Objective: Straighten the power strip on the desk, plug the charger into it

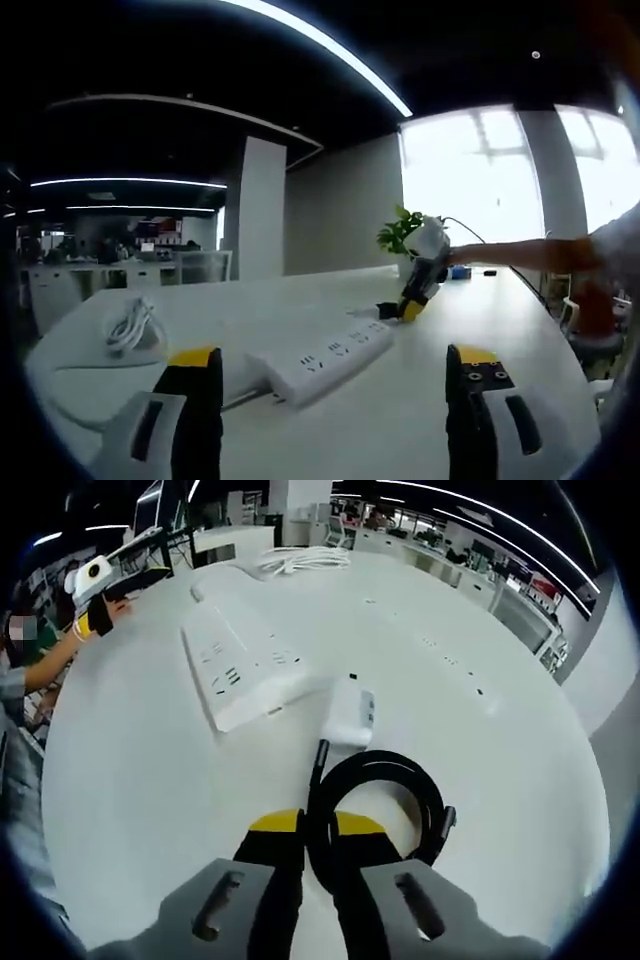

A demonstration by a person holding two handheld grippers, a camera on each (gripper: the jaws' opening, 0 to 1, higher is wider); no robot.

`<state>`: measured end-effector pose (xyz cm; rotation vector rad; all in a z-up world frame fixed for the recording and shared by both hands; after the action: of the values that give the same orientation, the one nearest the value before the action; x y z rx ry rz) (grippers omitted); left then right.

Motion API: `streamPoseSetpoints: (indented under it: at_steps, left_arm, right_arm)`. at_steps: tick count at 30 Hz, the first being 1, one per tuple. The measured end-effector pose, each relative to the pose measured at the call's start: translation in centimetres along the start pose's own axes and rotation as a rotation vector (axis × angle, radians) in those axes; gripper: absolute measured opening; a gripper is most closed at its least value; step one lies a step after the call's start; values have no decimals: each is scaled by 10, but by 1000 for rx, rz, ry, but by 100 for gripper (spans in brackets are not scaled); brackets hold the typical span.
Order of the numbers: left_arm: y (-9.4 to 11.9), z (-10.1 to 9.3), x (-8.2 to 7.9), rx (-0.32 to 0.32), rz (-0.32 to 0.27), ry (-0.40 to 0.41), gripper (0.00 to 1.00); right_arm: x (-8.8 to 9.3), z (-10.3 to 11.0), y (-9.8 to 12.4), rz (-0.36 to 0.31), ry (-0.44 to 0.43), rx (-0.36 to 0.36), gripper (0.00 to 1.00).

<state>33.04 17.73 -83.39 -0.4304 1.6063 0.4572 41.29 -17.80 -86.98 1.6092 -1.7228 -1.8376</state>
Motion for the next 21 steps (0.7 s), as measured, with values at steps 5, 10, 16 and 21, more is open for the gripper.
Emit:
streamPoseSetpoints:
  at_steps: [5, 10, 16, 21]
  left_arm:
    - [1, 0, -1, -1, -1, -2, 94]
    - [2, -1, -2, -3, -5, -3, 94]
    - [4, -2, -2, -4, -10, -1, 94]
    - [5, -2, -3, -4, -13, -1, 94]
  right_arm:
    - [-4, 0, 4, -24, -82, -6, 7]
    - [-9, 1, 10, -67, -183, -15, 7]
    - [-16, 15, 20, -175, -340, -33, 6]
    - [-20, 33, 29, -266, -465, -86, 6]
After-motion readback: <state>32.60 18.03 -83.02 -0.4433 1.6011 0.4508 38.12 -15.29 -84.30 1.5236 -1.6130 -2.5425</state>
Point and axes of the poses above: the point that each gripper's makers call its tool centre point, and the gripper's own axes: y roughly backward along the fingers, z roughly to its left, x roughly out of its underside, the point moved 5 cm from there along y, roughly backward along the fingers, and after that the axes turned 9 degrees about x, right-handed, at the moved point
